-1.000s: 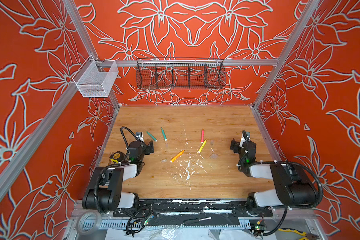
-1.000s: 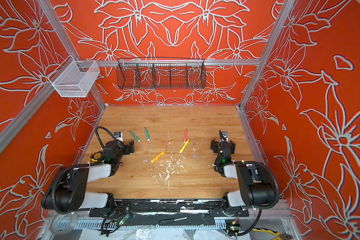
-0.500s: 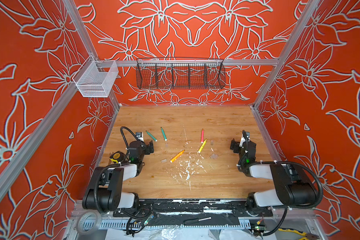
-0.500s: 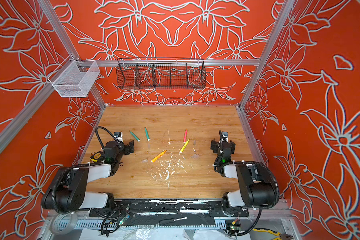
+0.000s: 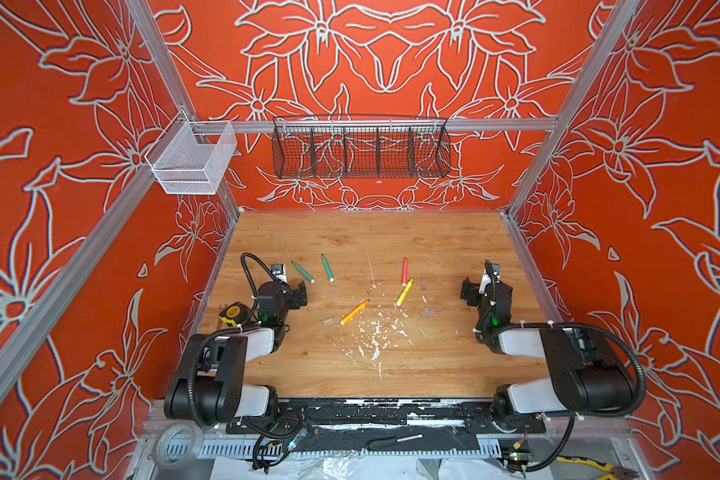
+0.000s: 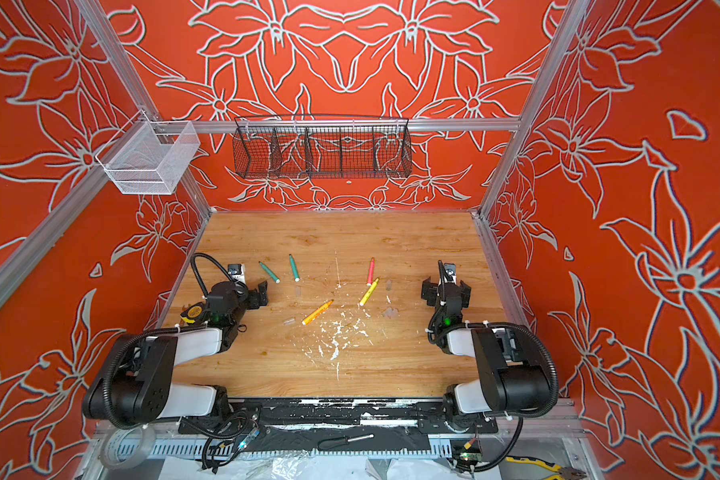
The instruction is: Insert the pens into the pen caps
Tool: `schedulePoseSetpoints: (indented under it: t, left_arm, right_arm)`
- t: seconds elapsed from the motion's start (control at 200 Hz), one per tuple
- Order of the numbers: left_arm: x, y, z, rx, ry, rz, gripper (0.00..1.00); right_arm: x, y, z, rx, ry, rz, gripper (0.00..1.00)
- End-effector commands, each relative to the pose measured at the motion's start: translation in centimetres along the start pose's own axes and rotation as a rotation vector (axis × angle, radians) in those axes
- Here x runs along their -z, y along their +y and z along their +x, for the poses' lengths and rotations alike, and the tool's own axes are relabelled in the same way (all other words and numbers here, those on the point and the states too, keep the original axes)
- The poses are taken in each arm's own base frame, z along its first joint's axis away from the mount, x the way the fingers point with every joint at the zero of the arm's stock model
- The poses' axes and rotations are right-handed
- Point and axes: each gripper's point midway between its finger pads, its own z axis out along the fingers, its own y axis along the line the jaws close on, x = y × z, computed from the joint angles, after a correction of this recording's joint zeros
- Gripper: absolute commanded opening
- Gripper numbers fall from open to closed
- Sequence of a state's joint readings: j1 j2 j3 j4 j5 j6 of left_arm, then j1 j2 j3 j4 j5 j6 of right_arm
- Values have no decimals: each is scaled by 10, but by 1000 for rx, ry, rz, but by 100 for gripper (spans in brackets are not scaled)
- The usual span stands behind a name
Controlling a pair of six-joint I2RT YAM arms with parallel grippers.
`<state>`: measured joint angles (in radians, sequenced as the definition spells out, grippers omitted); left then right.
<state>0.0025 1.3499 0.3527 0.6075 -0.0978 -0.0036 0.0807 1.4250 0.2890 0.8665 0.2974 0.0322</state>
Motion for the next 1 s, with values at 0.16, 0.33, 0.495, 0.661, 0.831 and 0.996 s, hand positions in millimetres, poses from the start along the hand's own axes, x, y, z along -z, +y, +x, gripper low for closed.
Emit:
schedulePoseSetpoints:
  t: [0.16,0.33,0.495,0.661,0.831,0.996]
  left_arm:
    - [62,2,-144,251,-165,-13,97]
    - [113,-13,-206,531,-126,99,97]
    - [137,-29,-238,623,-262,284,97]
    - [113,-42,-249,703,-160,325,96]
    - [79,-77,-238,695,48,360,80]
    - [74,-134,-213,473,132,338,80]
  right_arm:
    - [2,13,-51,117,98,7,97]
    - [33,4,-119,-19,259,35,97]
    - [51,27,-131,-240,230,-139,98]
    - [62,37,-120,-290,367,-174,61]
    - [68,47,-91,-187,535,-114,52]
    - [82,71,-70,-73,614,-118,52]
